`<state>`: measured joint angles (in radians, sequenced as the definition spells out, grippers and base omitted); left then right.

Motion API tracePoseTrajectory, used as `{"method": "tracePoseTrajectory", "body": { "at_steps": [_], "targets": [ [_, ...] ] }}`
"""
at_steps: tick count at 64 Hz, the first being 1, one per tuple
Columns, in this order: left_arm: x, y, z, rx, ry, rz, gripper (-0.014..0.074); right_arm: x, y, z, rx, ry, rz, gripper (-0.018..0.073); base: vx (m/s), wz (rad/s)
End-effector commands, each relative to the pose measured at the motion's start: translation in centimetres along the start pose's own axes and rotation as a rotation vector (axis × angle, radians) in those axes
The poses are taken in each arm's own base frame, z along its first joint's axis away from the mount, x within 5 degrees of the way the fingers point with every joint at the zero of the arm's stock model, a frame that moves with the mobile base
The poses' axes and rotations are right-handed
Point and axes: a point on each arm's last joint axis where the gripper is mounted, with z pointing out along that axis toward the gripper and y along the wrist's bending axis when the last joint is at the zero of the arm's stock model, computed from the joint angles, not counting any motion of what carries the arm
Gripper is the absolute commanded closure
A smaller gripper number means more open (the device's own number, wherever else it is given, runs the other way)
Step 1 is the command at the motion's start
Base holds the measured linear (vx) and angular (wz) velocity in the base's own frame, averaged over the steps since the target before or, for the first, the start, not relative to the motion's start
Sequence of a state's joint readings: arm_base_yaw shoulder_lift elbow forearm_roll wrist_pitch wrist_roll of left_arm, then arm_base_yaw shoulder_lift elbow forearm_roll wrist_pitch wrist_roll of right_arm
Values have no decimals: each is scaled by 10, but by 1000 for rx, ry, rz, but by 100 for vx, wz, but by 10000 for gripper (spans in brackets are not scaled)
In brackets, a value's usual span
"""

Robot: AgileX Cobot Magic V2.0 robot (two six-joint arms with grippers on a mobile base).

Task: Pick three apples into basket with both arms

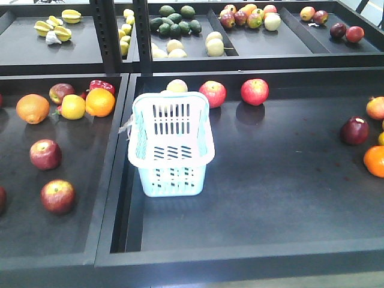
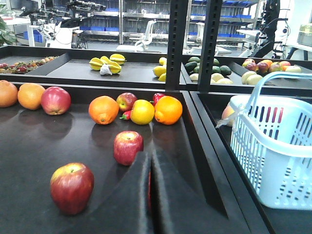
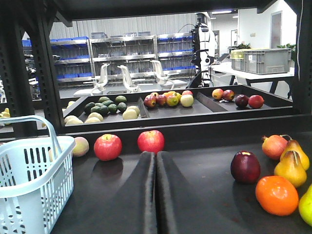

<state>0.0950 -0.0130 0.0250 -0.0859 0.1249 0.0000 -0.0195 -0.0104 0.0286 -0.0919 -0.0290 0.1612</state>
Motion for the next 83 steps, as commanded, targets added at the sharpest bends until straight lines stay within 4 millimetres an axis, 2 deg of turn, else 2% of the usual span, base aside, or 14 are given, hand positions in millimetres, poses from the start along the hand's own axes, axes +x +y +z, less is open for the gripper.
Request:
{"method": "tracePoseTrajectory", "body": {
  "at_steps": [1, 83],
  "targets": [
    [-1, 1, 0, -1, -72, -11, 603, -3, 1, -1, -9, -77, -16, 564, 12, 0],
    [-1, 1, 0, -1, -72, -11, 603, -3, 1, -1, -9, -77, -16, 564, 9, 3]
  ]
}}
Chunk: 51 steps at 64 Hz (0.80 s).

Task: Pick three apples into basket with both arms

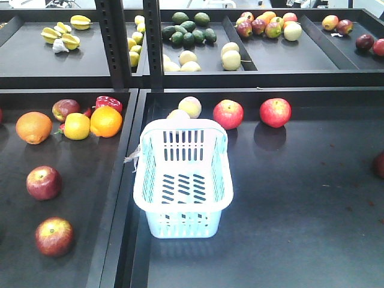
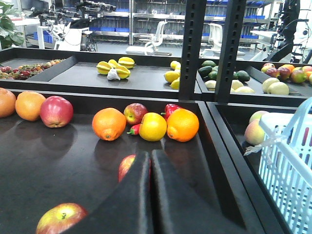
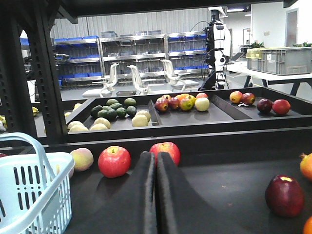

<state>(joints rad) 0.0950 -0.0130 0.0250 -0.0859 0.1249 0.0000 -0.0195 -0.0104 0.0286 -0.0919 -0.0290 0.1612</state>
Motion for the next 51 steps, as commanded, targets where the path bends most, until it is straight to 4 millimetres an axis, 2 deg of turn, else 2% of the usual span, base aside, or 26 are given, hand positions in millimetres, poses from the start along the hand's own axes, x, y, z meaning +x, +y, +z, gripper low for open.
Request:
{"method": "tracePoseTrajectory", "body": {
  "at_steps": [1, 51],
  "targets": [
    [-1, 1, 0, -1, -72, -11, 603, -3, 1, -1, -9, -77, -16, 564, 5, 2],
    [-1, 1, 0, -1, -72, -11, 603, -3, 1, -1, -9, -77, -16, 564, 2, 1]
  ]
}}
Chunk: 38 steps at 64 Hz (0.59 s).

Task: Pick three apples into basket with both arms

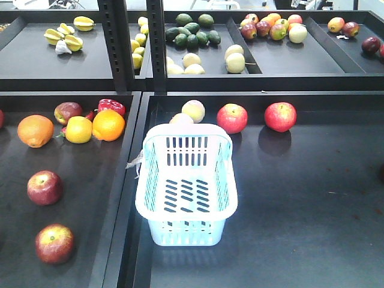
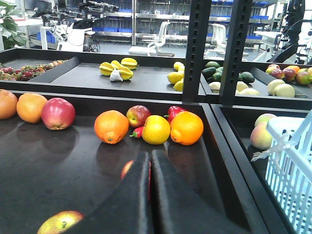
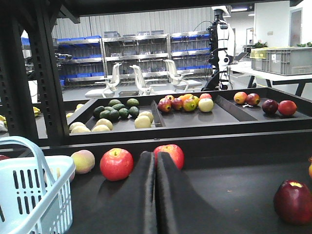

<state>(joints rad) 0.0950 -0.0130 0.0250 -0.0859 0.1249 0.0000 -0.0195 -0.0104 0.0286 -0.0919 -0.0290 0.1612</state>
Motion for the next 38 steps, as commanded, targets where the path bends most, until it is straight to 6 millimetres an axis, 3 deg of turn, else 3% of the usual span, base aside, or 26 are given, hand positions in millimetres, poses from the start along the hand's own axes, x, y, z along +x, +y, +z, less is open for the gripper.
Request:
{"method": "tracePoseTrajectory", "body": {
  "at_steps": [1, 38],
  "targets": [
    [-1, 1, 0, -1, -72, -11, 603, -3, 1, -1, -9, -77, -16, 564, 0, 0],
    [-1, 1, 0, -1, -72, -11, 603, -3, 1, -1, -9, -77, -16, 564, 0, 0]
  ]
}}
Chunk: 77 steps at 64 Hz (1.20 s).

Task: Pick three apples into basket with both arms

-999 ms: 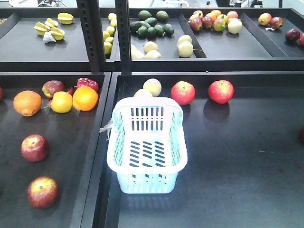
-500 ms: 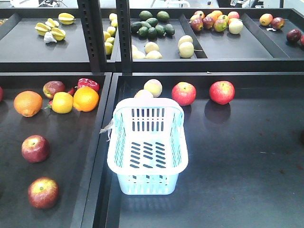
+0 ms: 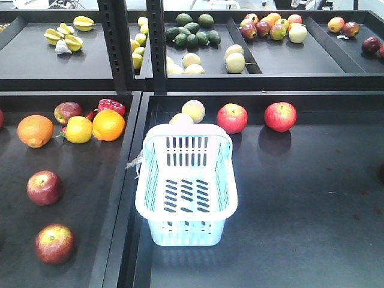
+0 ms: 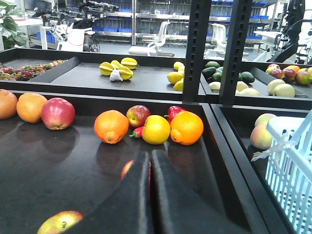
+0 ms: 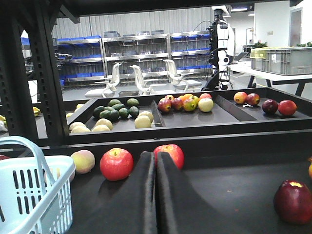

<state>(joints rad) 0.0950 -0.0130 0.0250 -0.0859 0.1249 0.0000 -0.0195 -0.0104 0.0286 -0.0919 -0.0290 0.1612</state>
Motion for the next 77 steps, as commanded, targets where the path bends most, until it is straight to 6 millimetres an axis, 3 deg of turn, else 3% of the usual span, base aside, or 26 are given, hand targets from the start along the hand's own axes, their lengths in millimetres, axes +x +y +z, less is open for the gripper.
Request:
{"method": "tracePoseTrajectory", "body": {
  "at_steps": [1, 35, 41, 48, 53, 57, 77],
  "targets": [
    [-1, 1, 0, -1, -72, -11, 603, -3, 1, -1, -9, -77, -16, 564, 0, 0],
    [-1, 1, 0, 0, -79, -29, 603, -3, 1, -1, -9, -77, -16, 564, 0, 0],
    [-1, 0, 0, 14, -79, -269, 603, -3, 1, -1, -9, -77, -16, 564, 0, 0],
    [-1, -1, 0, 44, -72, -777, 603, -3, 1, -1, -9, -77, -16, 564, 0, 0],
    [-2, -1, 0, 59, -69, -1021, 603, -3, 1, -1, -9, -77, -16, 564, 0, 0],
    [-2, -1, 0, 65, -70, -1115, 603, -3, 1, -1, -9, -77, -16, 564, 0, 0],
    [-9, 1, -1, 78, -125, -1242, 603, -3, 1, -1, -9, -77, -16, 564, 0, 0]
  ]
}}
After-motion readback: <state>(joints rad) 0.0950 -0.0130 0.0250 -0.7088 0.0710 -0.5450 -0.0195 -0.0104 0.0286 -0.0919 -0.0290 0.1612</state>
